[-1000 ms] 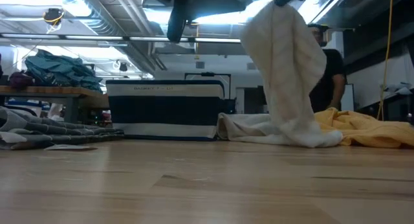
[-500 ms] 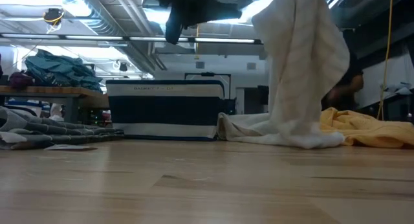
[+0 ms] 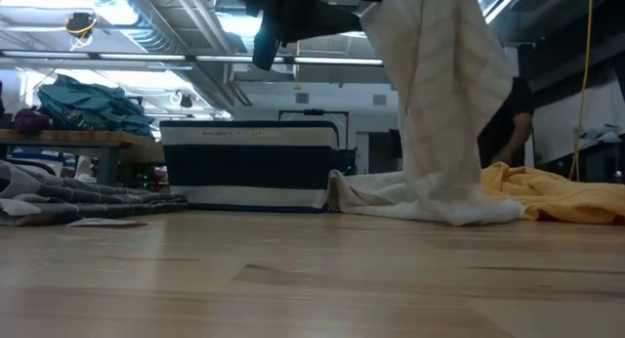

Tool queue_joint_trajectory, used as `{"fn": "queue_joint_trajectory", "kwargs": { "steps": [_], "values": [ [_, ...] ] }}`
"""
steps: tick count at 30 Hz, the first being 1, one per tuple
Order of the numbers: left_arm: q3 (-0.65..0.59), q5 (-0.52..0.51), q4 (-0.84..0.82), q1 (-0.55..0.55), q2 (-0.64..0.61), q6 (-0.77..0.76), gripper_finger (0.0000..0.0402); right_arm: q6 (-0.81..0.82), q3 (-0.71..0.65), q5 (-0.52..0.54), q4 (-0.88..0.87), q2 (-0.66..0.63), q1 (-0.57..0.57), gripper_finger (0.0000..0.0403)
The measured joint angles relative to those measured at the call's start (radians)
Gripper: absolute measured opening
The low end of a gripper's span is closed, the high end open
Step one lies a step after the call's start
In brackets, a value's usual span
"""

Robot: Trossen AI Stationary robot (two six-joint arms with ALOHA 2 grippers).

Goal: Fold towel
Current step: Fold the white patterned towel

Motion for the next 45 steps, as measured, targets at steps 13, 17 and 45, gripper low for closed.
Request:
{"fn": "queue_joint_trajectory", "kwargs": {
  "steps": [13, 17, 45],
  "values": [
    [0.000, 0.069, 0.033, 0.000, 0.000, 0.039, 0.0098, -0.006, 0.000, 0.011, 0.101, 0.000, -0.001, 0.0003],
    [0.000, 0.069, 0.033, -0.002, 0.000, 0.049, 0.0026, -0.006, 0.000, 0.026, 0.101, 0.000, -0.001, 0.0003],
    [0.003, 0.020, 0.127, -0.030, -0.095, 0.171, 0.0000, -0.001, 0.000, 0.117, 0.097, -0.124, -0.002, 0.0005]
  ]
}}
